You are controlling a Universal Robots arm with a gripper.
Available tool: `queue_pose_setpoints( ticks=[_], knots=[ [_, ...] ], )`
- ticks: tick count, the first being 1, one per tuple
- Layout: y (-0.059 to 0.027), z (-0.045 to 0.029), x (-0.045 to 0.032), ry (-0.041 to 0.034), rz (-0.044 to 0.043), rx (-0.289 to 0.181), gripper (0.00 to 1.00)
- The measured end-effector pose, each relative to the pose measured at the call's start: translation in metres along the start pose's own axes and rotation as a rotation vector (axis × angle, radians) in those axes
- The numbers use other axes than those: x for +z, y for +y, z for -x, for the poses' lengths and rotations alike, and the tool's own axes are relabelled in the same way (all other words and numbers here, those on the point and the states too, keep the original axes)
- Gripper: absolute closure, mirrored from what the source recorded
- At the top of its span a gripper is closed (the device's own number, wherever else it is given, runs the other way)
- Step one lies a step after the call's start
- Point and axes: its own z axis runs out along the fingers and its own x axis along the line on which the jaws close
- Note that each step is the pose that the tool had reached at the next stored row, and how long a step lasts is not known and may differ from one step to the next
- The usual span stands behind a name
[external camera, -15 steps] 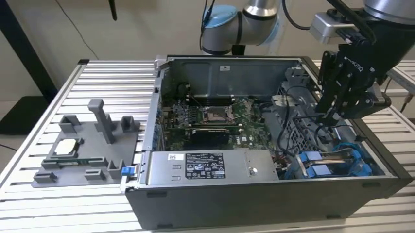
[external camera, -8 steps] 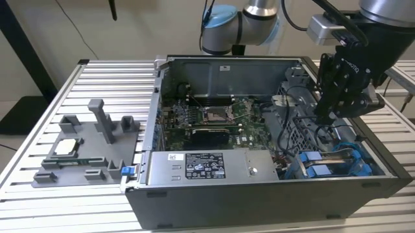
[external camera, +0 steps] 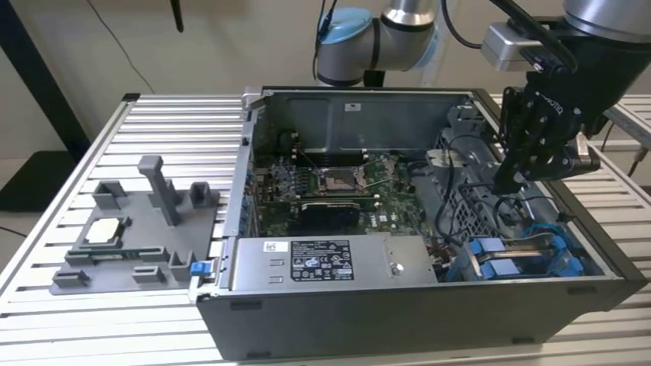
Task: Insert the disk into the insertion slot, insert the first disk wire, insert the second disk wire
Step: 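Insert the first disk wire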
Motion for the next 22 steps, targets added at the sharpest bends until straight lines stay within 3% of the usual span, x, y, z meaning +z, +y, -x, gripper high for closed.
queue_pose_setpoints(
  ticks=[11,22],
  knots=[
    [-0.0024,-0.0027,0.0026,0.0012,0.0000,0.000,1.00],
    [-0.0178,-0.0184,0.0055,0.0012,0.0001,0.000,1.00]
  ],
)
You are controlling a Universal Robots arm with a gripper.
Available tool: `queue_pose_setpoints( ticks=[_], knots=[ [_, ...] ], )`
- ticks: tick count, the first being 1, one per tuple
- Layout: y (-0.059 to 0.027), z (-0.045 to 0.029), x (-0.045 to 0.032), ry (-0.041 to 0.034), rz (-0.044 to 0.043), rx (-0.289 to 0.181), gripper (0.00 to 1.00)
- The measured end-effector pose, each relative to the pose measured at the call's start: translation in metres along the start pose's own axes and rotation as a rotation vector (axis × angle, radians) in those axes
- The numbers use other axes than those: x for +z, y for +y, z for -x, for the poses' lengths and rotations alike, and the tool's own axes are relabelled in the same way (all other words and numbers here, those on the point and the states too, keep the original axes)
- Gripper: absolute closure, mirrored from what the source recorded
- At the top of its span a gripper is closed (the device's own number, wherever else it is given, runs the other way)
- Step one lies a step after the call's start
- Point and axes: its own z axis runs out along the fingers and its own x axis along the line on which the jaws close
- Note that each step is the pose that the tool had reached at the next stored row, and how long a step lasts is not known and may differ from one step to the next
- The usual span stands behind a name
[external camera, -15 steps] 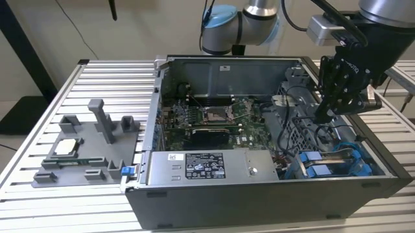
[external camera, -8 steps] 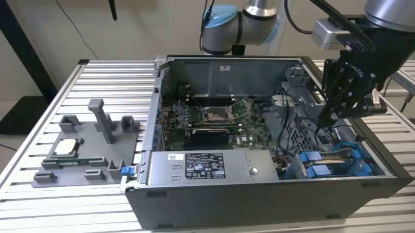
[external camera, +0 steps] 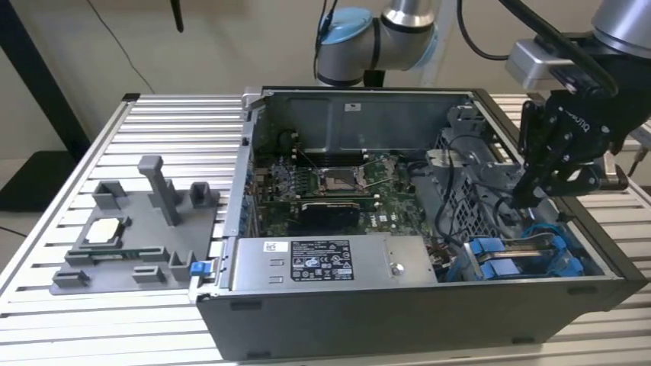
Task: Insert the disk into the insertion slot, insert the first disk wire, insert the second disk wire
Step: 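Insert the first disk wire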
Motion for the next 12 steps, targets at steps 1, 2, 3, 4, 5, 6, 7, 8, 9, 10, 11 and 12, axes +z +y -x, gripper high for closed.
queue_pose_setpoints(
  ticks=[1,2,3,4,5,6,7,8,9,10,11,12],
  knots=[
    [-0.0009,-0.0015,0.0005,0.0000,0.0000,0.000,1.00],
    [-0.0019,-0.0029,0.0011,0.0000,0.0000,0.000,1.00],
    [-0.0028,-0.0042,0.0017,0.0000,0.0000,0.000,1.00],
    [-0.0036,-0.0054,0.0024,0.0001,0.0000,0.000,1.00],
    [-0.0045,-0.0067,0.0032,0.0001,0.0000,0.000,1.00],
    [-0.0054,-0.0079,0.0040,-0.0001,0.0000,0.000,1.00],
    [-0.0063,-0.0090,0.0048,-0.0001,0.0000,0.000,1.00],
    [-0.0072,-0.0100,0.0054,-0.0001,0.0000,0.000,1.00],
    [-0.0081,-0.0110,0.0061,0.0000,0.0000,0.000,1.00],
    [-0.0090,-0.0117,0.0066,-0.0001,-0.0001,0.000,1.00],
    [-0.0096,-0.0121,0.0070,-0.0002,0.0000,0.000,1.00],
    [-0.0096,-0.0121,0.0071,-0.0002,0.0000,0.000,1.00]
  ],
)
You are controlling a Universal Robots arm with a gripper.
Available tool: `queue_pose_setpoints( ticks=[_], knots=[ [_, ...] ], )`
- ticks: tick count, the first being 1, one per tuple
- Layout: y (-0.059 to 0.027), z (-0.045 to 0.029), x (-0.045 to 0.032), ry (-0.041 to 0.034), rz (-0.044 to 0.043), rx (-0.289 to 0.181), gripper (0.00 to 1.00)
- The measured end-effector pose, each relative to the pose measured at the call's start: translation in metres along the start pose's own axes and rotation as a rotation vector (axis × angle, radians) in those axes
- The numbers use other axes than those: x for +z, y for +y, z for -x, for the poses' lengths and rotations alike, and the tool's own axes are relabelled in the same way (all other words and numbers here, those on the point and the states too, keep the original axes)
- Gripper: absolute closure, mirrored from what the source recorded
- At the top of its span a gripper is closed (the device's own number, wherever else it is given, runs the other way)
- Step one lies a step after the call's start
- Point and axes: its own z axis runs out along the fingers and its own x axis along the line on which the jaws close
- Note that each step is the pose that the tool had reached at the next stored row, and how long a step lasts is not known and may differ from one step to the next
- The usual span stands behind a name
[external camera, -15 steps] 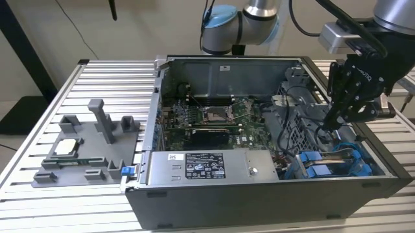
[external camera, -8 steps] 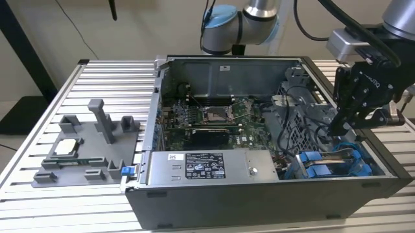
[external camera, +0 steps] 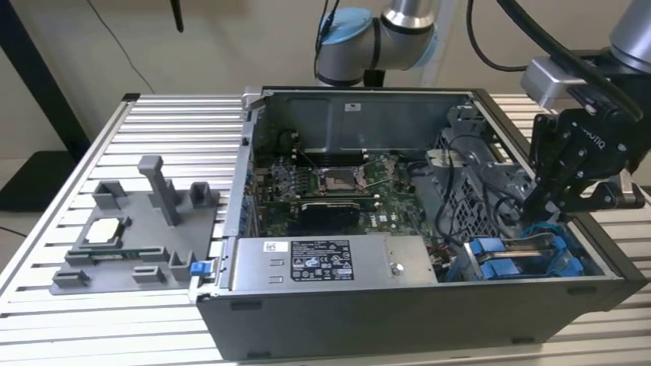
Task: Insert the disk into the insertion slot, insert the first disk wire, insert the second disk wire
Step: 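Insert the first disk wire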
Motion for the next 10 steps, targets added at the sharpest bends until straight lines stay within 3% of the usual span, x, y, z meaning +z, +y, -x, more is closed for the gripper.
queue_pose_setpoints(
  ticks=[10],
  knots=[
    [-0.0003,-0.0012,0.0012,0.0001,-0.0001,0.000,1.00]
  ],
)
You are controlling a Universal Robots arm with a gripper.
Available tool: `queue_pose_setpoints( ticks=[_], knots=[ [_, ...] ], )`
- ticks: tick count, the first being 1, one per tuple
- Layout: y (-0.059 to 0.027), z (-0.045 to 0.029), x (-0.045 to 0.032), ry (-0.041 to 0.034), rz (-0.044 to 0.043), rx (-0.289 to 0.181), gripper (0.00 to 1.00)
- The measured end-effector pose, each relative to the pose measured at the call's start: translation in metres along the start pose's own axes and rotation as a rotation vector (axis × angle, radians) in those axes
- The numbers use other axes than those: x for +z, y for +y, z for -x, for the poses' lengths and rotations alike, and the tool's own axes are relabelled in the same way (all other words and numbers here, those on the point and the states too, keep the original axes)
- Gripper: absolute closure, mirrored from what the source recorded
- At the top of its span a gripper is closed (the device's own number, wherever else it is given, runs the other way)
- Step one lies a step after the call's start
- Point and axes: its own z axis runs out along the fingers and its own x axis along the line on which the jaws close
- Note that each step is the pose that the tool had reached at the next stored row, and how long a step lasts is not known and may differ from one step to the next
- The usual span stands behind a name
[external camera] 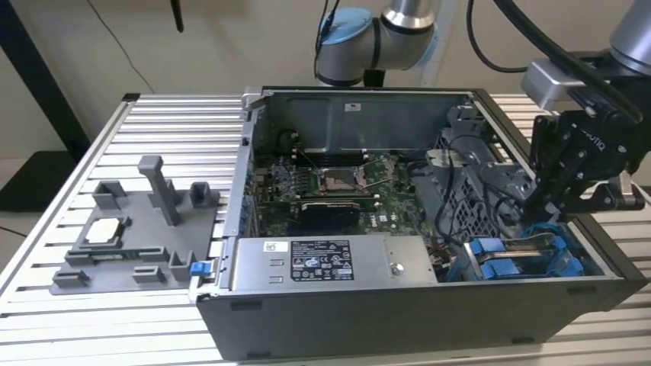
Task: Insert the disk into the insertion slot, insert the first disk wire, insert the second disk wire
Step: 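Insert the first disk wire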
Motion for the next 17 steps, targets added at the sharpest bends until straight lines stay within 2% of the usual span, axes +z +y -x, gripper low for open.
queue_pose_setpoints(
  ticks=[5,10,17],
  knots=[
    [-0.0006,-0.0031,0.0016,0.0000,0.0000,0.000,1.00],
    [-0.0019,-0.0040,0.0063,0.0000,0.0001,0.000,1.00],
    [-0.0094,-0.0044,0.0147,-0.0001,0.0001,0.000,1.00]
  ],
)
